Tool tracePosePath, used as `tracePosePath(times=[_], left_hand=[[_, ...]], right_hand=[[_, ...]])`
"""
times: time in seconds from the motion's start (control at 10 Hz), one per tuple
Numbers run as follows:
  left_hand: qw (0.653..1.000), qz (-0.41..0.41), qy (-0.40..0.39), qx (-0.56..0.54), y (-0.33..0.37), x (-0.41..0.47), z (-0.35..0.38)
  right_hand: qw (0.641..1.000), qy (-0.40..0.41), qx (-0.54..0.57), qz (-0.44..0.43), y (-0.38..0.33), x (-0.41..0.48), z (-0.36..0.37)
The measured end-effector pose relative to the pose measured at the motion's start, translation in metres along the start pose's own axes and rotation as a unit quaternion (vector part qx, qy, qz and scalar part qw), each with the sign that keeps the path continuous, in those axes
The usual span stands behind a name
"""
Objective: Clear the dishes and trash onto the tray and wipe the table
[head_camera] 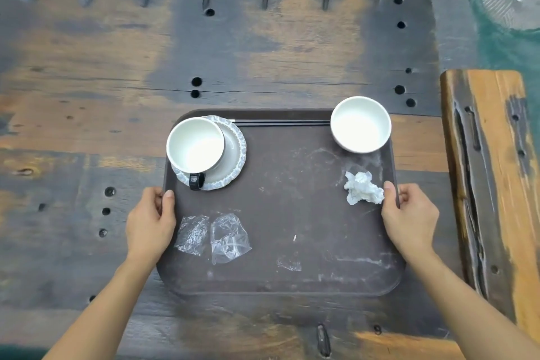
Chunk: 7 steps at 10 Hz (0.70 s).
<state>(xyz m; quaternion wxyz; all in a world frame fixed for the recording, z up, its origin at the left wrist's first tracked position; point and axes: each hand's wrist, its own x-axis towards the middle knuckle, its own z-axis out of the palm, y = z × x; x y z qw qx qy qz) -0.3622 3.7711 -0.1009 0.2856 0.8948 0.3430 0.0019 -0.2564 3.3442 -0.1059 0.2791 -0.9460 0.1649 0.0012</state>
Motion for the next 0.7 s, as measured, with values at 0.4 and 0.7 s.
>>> tracePosePath(times=[0.4, 0.7], left_hand=[[0.989, -0.106, -0.069, -0.081, -0.002, -0.033, -0.033], [0.963, -0.194, -0.145, -0.115, -0.035, -0.133, -0.064]], right_hand=[[0.991, -0.125, 0.004, 0.052, 0.005, -0.042, -0.036], [0.966, -0.185, 0.001, 0.182, 0.037, -0.148, -0.061]])
